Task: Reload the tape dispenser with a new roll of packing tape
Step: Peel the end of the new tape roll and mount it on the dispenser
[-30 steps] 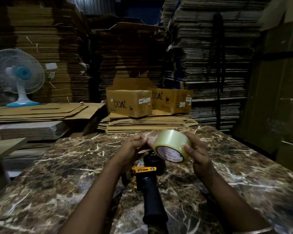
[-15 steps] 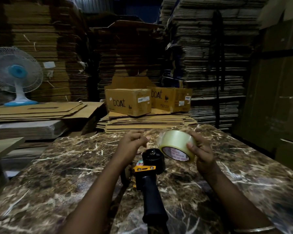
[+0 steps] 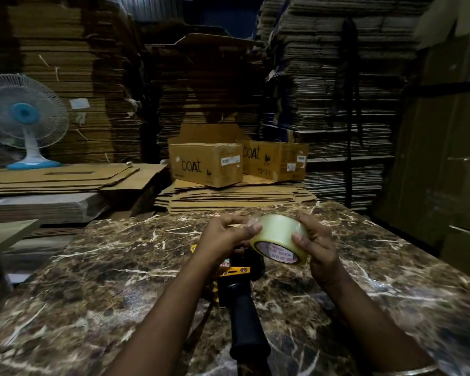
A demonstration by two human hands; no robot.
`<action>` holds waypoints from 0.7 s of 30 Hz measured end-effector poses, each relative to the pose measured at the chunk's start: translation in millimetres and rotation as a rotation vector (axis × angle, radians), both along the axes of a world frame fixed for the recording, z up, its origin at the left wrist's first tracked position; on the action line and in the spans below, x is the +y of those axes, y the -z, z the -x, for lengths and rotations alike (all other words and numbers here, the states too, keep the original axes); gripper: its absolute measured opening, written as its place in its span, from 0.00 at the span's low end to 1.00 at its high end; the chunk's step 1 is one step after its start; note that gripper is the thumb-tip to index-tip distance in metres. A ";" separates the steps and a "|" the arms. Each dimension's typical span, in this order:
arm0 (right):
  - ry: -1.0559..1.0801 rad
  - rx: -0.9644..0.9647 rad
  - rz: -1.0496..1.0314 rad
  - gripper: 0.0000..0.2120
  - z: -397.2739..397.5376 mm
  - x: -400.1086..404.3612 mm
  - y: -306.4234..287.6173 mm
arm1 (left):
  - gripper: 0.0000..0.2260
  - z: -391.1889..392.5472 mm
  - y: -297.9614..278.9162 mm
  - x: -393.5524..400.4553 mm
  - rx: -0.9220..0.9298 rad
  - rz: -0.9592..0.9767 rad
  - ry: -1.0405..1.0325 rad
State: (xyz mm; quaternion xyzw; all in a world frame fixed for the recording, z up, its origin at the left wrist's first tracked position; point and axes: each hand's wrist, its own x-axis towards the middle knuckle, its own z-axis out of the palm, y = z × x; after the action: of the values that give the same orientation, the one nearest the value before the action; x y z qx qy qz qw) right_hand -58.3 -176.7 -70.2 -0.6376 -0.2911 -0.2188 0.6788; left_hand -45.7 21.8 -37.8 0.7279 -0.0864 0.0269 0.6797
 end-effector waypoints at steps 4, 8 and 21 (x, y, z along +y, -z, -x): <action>0.017 -0.046 0.019 0.08 -0.6 3.3 1.4 | 0.06 -2.3 2.6 1.6 0.031 0.089 -0.062; 0.053 -0.102 0.076 0.09 -18.3 -2.8 10.0 | 0.03 -2.7 3.2 1.4 0.059 0.129 -0.089; 0.004 -0.087 0.091 0.13 -24.3 -0.3 11.5 | 0.08 -13.7 9.5 -7.9 0.124 0.227 -0.248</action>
State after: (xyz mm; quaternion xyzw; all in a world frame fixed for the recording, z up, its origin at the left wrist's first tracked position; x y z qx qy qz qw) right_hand -33.9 -177.0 -81.7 -0.6584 -0.3287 -0.2340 0.6354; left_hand -31.9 13.9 -47.3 0.6520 0.0496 0.0750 0.7528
